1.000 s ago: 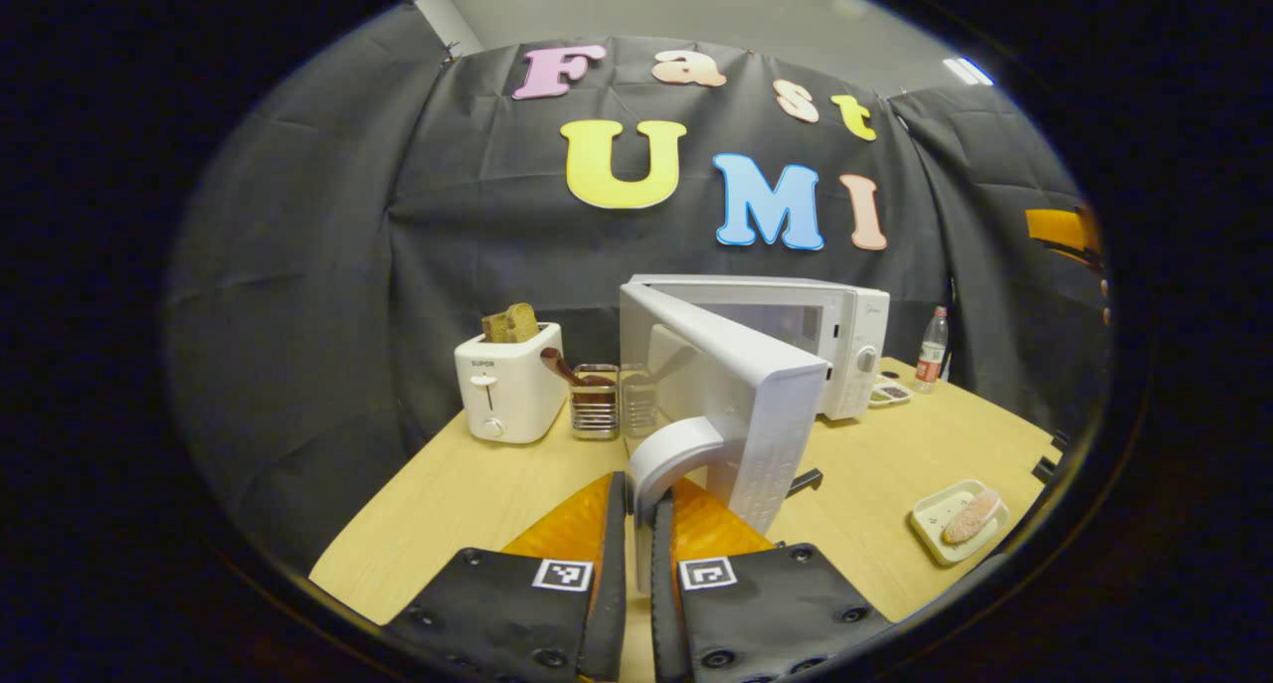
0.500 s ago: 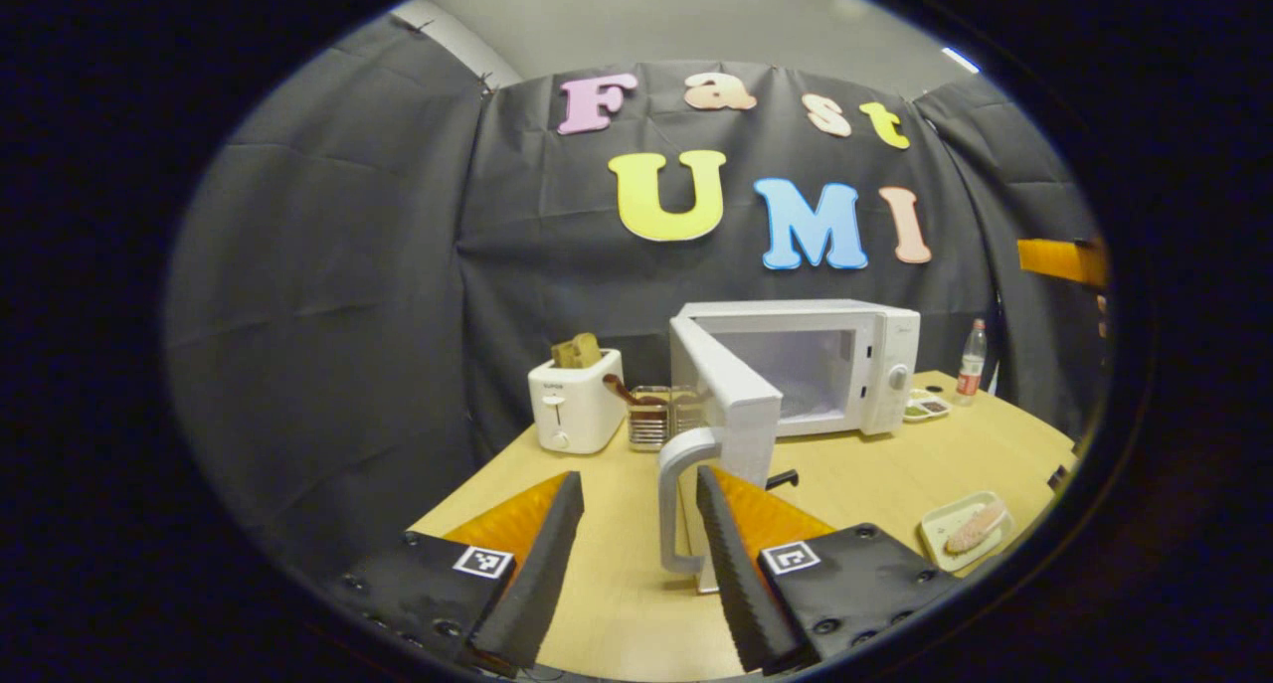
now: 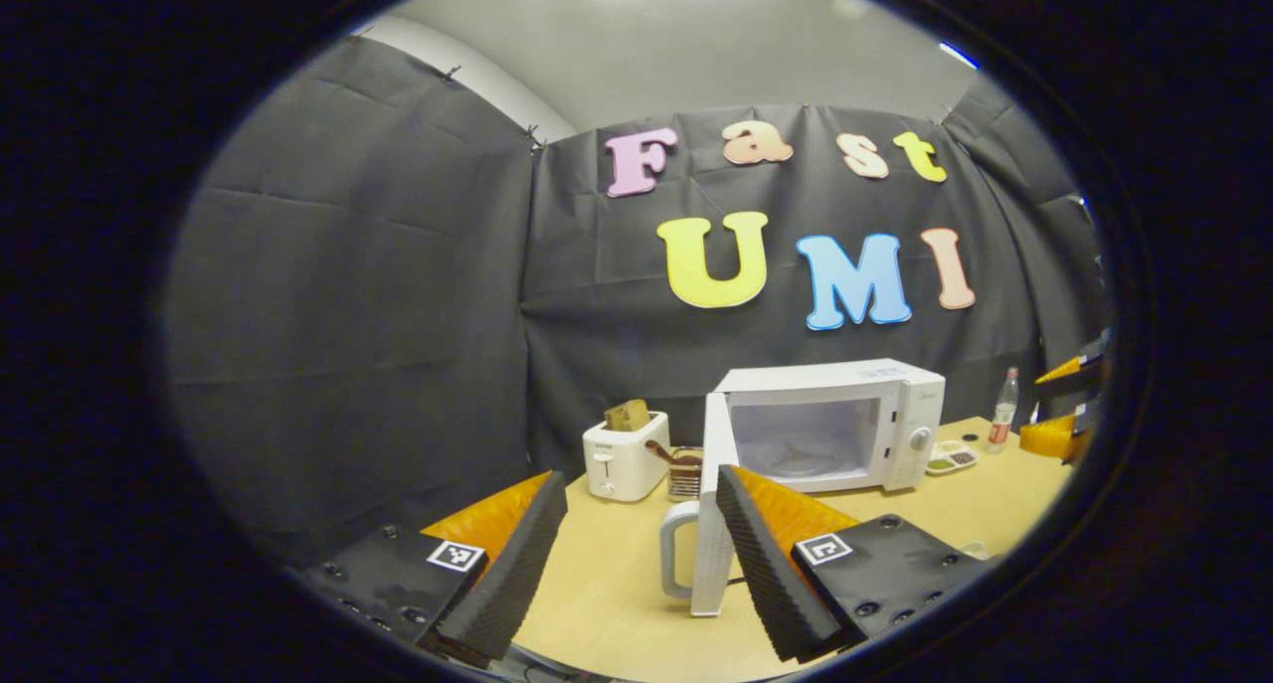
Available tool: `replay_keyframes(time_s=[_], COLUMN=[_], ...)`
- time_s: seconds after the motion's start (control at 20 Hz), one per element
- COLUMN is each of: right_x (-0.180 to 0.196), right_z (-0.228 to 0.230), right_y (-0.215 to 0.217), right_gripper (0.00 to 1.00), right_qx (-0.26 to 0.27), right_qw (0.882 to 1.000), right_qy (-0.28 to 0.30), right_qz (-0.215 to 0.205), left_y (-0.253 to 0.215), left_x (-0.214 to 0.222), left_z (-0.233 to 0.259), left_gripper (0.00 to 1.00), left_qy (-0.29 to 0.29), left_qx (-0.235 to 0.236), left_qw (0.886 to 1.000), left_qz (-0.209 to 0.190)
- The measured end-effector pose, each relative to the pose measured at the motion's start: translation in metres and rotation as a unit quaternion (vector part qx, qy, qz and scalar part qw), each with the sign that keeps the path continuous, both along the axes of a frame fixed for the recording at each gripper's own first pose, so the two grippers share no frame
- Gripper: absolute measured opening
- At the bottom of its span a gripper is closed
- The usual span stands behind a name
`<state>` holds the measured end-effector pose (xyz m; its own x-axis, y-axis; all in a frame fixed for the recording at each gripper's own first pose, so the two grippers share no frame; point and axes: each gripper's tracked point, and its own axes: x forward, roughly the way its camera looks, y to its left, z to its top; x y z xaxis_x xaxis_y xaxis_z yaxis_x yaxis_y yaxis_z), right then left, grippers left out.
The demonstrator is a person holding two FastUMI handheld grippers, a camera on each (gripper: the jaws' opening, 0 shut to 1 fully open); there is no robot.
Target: Open the microwave oven with the left hand, put the food in, and close the microwave oven.
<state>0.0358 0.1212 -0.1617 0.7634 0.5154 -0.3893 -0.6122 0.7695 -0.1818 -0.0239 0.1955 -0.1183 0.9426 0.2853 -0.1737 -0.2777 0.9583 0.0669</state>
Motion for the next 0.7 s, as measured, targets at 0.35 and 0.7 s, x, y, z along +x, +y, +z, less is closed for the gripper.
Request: replay_keyframes(time_s=[0.35, 0.7], right_x=[-0.047, -0.075], right_z=[-0.065, -0.128], right_y=[0.009, 0.009], right_gripper=[0.95, 0.95], right_qx=[-0.050, -0.084], right_qw=[0.986, 0.965], right_qy=[0.071, 0.127], right_qz=[0.143, 0.215], left_y=[-0.024, -0.038], left_x=[-0.029, -0.045], left_z=[0.018, 0.023], left_gripper=[0.98, 1.00], left_qy=[0.004, 0.021], left_qx=[0.026, 0.042], left_qw=[0.999, 0.997], left_qz=[0.036, 0.067])
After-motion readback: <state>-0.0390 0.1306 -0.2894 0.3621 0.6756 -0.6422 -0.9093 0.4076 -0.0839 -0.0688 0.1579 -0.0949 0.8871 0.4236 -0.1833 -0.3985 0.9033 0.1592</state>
